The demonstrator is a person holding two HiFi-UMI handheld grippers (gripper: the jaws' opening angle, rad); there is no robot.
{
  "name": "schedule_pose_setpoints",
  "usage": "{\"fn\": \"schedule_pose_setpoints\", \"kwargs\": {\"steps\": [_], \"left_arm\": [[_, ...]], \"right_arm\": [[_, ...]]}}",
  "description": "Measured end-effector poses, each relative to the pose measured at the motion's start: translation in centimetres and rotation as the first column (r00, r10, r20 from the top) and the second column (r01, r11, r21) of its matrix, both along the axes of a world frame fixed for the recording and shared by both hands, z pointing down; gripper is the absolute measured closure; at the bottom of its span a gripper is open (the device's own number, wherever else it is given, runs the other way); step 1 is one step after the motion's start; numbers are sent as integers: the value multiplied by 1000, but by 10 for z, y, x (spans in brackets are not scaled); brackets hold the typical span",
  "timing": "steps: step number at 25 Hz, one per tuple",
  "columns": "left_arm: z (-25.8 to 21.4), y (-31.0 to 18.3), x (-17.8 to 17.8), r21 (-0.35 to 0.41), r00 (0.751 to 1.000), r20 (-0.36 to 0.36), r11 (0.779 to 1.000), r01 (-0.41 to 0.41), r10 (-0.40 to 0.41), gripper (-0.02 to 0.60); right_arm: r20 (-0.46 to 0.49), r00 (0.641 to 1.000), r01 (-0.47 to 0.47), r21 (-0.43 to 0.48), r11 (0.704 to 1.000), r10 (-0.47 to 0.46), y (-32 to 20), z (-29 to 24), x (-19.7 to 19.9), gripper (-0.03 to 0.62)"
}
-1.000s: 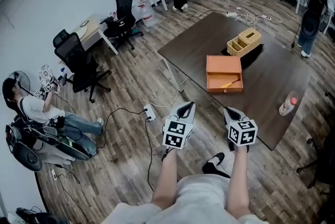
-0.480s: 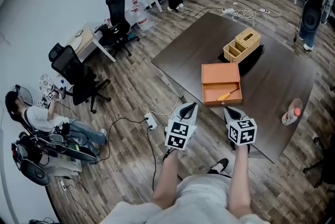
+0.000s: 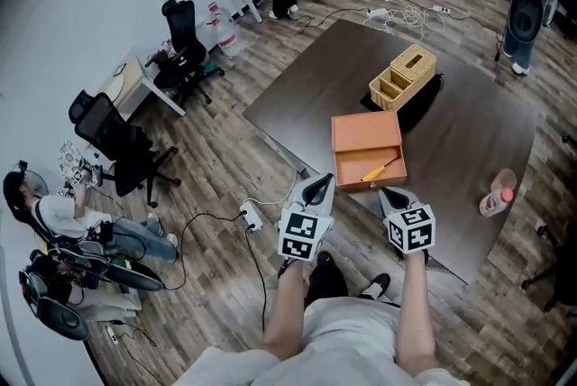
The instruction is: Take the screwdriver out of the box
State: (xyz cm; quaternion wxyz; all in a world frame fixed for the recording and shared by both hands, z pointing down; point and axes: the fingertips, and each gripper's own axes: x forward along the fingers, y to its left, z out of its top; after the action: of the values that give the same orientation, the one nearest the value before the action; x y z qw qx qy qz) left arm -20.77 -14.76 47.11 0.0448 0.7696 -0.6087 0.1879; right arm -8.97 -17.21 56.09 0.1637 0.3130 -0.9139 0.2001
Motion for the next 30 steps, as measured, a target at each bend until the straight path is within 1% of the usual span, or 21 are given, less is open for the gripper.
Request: {"fn": "schedule_pose_setpoints", "kwargs": {"steps": [2,5,8,11,13,17,21,22,25,27,30], "left_arm": [[3,-11,6,4,1000,-19,1000,-22,22,528],[7,-30,17,3,997,-22,998,-70,70,528],[-1,-54,25,28,992,-37,993,-117,118,528],[-9,-87,31,50,981,-61,982,-180,183,528],[-8,-108,35,42,974,-58,975,-218,220,528],[-4,-145,42,16,954,-56,955,-295,296,528],[7,-178,49,-16,927,-75,929,-370,368,528],[12,-184,50,-24,919,-90,922,-386,383,528],[31,-191,54,-51,892,-167,900,-434,421,528],[51,-192,60,-87,872,-188,877,-472,451,528],[92,-198,64,-164,855,-178,842,-515,488,526]], "right_arm": [[-19,1000,-22,5,1000,22,-9,3,9,596],[-19,996,-84,3,996,84,-24,3,25,597],[-17,990,-140,10,990,140,-44,0,34,595],[-22,984,-176,24,984,176,-66,-2,36,596],[-24,977,-209,27,978,210,-81,-3,38,597],[-23,953,-302,13,953,302,-106,-1,46,595],[-43,919,-392,-13,920,392,-123,10,55,597],[-50,910,-412,-19,911,410,-126,13,56,596],[-75,884,-464,-42,885,461,-127,19,58,597],[-96,866,-498,-59,865,491,-125,26,61,596],[-119,841,-538,-90,838,528,-126,42,62,596]]}}
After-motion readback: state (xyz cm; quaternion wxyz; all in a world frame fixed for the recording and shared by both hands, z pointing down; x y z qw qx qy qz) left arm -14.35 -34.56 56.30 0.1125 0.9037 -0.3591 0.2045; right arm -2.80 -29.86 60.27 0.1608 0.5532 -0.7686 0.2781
